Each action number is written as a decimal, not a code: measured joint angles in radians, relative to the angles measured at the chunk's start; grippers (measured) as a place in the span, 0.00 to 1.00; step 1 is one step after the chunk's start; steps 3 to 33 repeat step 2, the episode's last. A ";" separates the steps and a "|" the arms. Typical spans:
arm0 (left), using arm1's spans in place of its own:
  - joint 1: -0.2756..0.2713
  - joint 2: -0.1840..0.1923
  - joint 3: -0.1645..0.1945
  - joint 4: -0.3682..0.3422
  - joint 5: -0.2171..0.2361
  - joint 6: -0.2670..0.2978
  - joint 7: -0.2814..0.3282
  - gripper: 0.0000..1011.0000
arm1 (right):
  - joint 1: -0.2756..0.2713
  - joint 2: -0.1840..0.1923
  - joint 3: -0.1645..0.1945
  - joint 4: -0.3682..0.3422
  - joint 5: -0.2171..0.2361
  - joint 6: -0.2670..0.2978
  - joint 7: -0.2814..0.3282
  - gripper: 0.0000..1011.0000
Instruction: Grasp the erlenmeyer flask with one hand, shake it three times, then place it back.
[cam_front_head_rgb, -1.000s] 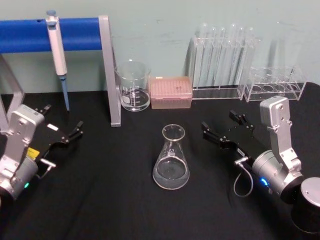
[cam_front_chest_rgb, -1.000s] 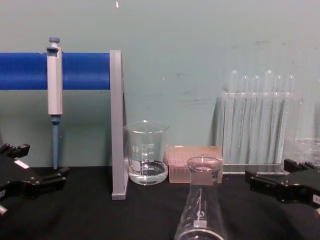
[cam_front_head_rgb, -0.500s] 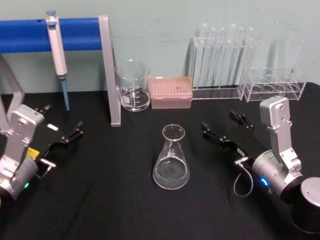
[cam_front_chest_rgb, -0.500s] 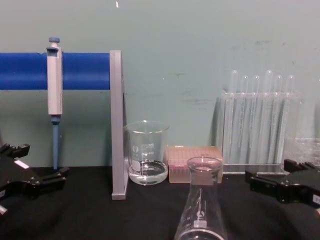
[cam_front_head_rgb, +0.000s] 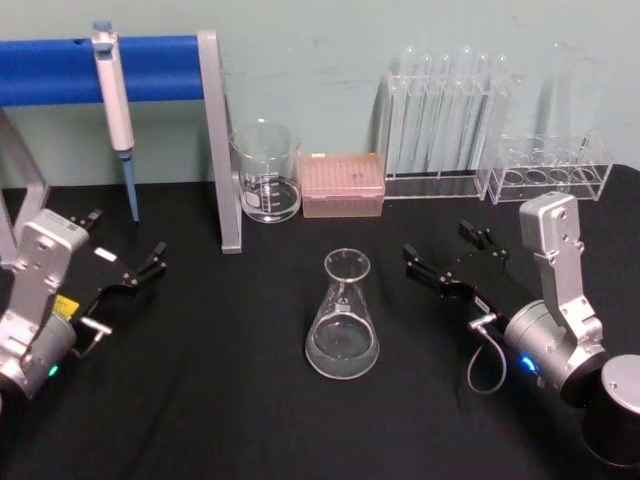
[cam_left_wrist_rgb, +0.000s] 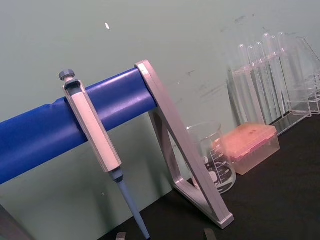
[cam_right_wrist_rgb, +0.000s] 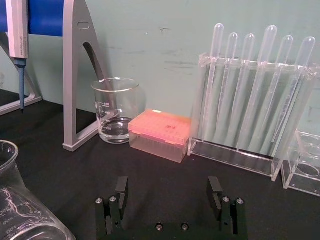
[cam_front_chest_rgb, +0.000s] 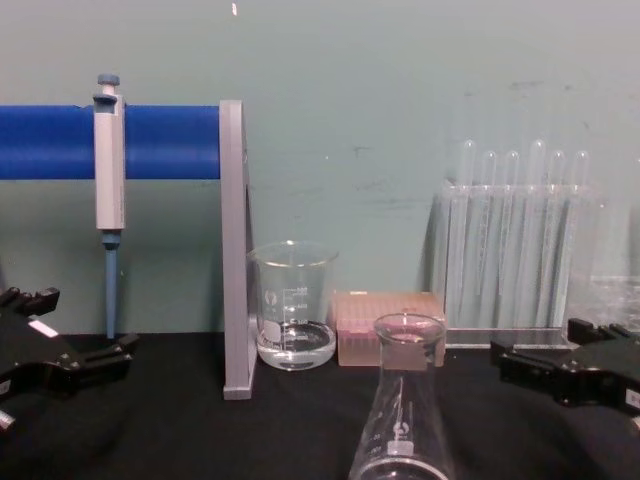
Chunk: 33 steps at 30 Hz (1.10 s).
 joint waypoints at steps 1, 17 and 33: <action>0.000 0.000 0.000 0.000 0.000 0.000 0.000 0.99 | 0.000 0.000 0.000 0.000 0.000 0.000 0.000 0.99; 0.000 0.000 0.000 0.000 0.000 0.000 0.000 0.99 | 0.000 0.000 0.000 0.000 0.000 0.000 0.000 0.99; 0.000 0.000 0.000 0.000 0.000 0.000 0.000 0.99 | 0.000 0.000 0.000 0.000 0.000 0.000 0.000 0.99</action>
